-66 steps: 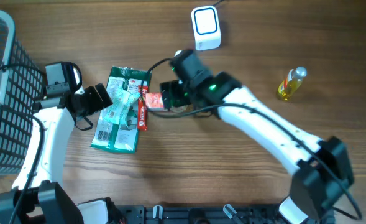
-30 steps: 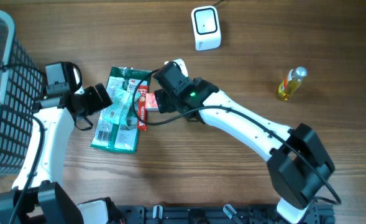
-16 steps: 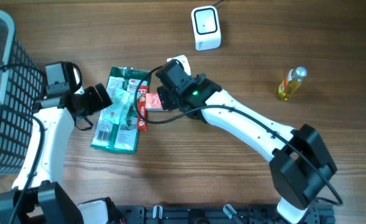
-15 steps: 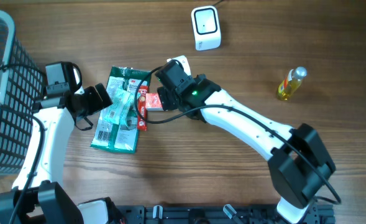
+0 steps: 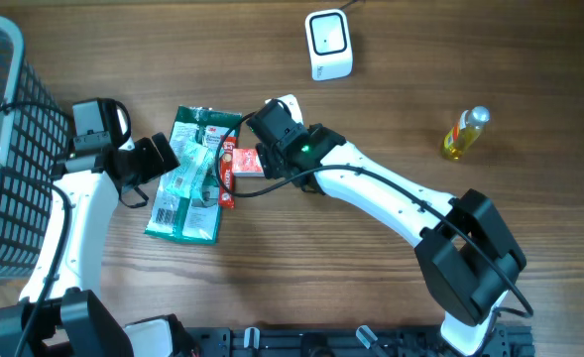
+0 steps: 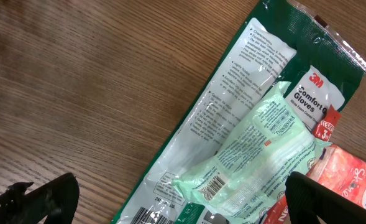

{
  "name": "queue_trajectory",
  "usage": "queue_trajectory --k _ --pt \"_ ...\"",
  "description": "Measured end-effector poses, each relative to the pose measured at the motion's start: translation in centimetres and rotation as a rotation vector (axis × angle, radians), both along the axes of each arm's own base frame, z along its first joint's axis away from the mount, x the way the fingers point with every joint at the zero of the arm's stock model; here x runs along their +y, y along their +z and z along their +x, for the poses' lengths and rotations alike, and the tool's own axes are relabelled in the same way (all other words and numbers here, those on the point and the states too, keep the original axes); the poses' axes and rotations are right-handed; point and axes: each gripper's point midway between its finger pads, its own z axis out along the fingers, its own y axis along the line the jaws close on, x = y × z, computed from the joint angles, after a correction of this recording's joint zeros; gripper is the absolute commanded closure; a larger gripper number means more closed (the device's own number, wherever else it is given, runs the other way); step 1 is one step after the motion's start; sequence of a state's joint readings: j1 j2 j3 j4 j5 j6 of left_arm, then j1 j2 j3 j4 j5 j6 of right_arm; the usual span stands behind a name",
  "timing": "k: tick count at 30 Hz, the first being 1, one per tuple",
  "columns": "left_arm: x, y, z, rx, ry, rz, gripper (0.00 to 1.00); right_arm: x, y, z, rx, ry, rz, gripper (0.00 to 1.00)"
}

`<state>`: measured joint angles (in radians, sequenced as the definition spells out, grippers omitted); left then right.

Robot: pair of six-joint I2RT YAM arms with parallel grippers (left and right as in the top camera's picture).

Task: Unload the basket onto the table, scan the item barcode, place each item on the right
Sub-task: 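Reach right gripper to the green-lid jar and grasp it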

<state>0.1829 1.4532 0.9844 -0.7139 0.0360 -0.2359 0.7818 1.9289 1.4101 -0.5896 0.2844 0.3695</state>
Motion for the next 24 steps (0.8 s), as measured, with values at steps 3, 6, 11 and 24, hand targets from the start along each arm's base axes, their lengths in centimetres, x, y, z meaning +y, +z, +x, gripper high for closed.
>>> queue_trajectory --k 3,6,11,24 --pt "0.0 0.0 0.0 0.000 0.000 0.000 0.00 0.2 -0.1 -0.2 0.010 0.007 0.008 0.13" --pt "0.0 0.0 0.0 0.000 0.000 0.000 0.00 0.3 -0.8 -0.3 0.025 0.010 0.003 0.15" --pt "0.0 0.0 0.0 0.000 0.000 0.000 0.00 -0.1 -2.4 -0.4 0.055 0.004 -0.021 0.28" --pt "0.0 0.0 0.0 0.000 0.000 0.000 0.00 -6.1 0.7 -4.9 0.282 -0.141 -0.023 0.31"
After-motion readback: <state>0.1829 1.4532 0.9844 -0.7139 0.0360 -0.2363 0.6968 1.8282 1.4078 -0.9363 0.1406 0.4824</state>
